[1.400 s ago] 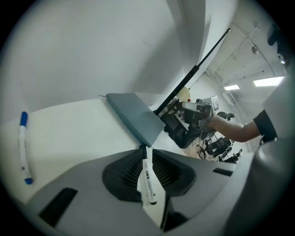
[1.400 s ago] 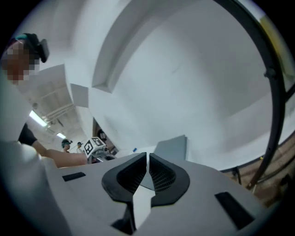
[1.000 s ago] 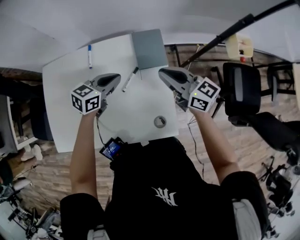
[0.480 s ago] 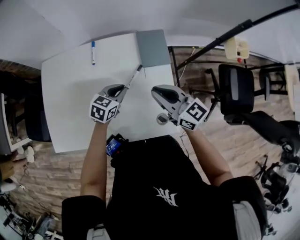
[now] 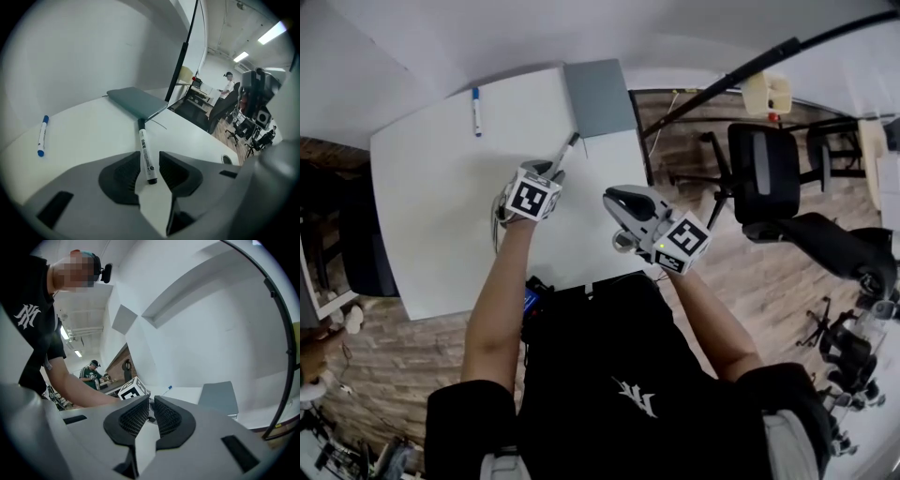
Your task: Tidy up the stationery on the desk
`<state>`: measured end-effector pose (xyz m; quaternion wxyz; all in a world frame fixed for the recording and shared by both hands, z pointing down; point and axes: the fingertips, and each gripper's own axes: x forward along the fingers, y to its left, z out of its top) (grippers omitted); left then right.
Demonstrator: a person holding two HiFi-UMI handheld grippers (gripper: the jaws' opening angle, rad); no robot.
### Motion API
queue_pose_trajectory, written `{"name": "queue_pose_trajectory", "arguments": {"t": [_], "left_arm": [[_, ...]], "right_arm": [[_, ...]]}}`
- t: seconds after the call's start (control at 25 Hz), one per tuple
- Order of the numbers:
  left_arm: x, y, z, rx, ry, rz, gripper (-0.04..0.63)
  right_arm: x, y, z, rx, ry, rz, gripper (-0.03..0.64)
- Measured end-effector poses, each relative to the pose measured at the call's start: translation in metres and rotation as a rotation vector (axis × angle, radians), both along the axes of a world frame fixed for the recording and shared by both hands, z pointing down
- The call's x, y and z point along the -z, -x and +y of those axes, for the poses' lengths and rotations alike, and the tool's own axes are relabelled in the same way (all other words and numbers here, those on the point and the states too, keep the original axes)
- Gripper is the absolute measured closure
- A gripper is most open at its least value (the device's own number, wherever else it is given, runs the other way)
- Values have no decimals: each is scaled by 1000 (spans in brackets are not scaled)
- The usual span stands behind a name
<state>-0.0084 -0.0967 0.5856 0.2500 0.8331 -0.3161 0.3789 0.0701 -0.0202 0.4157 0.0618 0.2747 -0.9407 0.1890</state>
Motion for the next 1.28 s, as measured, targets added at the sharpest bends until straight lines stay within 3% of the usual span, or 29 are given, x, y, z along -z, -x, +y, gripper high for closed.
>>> {"name": "queue_pose_trajectory", "arguments": {"t": [0.2,0.36,0.56,0.76,1.0,1.28], "left_arm": [[-16,-6,3,2,57,-69,471],[-23,4,0,38,65,-132,518],[-23,7,1,91,106,-142,527],[-8,26,-20,265,124,-41,528],[6,33,-89,463,144,78,528],[-2,18,-147,562,177,80,528]], "right_arm": [[-10,-9,-14,10,20,-11,575],[-10,-11,-33,38,8,-18,575],[-11,-22,-52,56,-1,-29,575],[-16,-29,-66,67,14,-39,575],[-21,-39,-77,75,27,-44,577],[-27,-67,-87,54,44,-19,576]]}}
